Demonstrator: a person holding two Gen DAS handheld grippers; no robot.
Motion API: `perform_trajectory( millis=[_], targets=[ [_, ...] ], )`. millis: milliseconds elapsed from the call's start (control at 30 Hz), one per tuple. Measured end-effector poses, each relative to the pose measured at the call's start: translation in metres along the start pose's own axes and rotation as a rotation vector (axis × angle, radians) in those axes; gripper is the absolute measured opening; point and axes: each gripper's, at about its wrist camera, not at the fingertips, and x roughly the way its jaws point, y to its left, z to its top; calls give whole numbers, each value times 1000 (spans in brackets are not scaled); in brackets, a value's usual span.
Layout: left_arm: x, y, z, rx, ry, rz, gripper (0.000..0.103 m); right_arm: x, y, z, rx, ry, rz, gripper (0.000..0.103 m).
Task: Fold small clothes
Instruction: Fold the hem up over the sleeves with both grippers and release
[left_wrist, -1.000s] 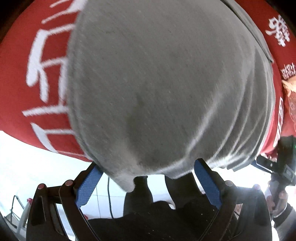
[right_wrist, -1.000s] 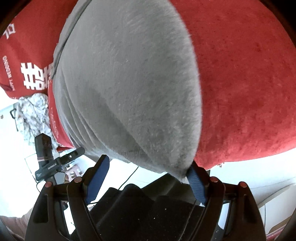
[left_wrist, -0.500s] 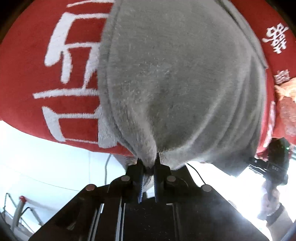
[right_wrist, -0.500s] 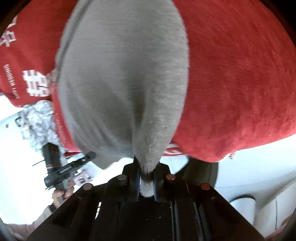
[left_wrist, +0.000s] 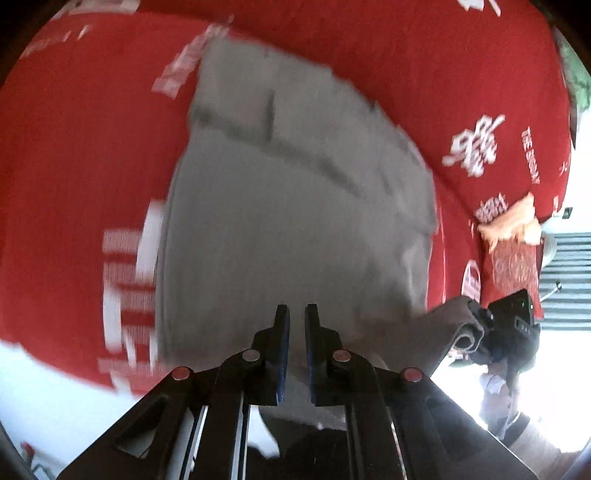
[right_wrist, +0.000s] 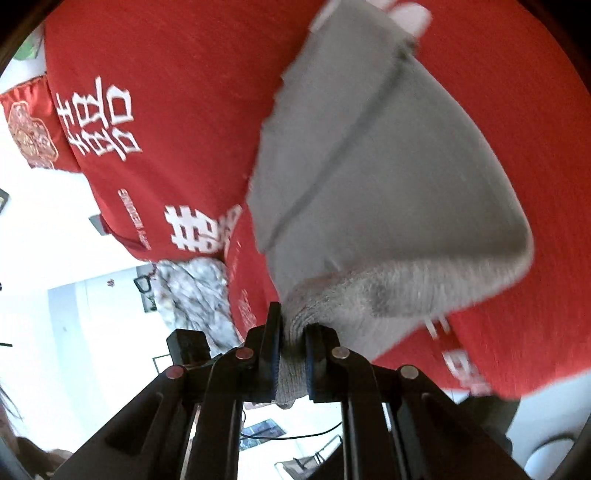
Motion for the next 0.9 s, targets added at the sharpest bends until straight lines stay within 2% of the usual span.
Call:
perform_trajectory(
  millis=[100, 233, 400, 567, 633, 700, 833, 900],
  targets=[
    [1, -3, 43, 5, -43, 35, 10, 16, 7, 31, 16, -23, -7, 12],
    [22, -3, 69, 2, -74, 133, 10, 30, -3, 73, 95, -44, -32, 12],
    [43, 4, 84, -33, -11, 200, 10, 38, -21, 101, 165, -21, -76, 12],
    [61, 2, 83, 15, 99, 224, 10, 39, -29, 114, 202, 23, -129, 16],
    [66, 0, 79, 30, 142, 235, 10, 35, -26, 119, 182, 25, -176, 26],
    [71, -1, 75, 34, 174, 255, 10, 27, -20, 126, 144, 14, -229, 54],
    [74, 0, 71, 55, 195, 290, 10, 22, -5, 138, 52, 31, -317, 57],
    [75, 4, 71, 47, 210, 276, 10, 24, 2, 140, 7, 39, -361, 57]
  ],
)
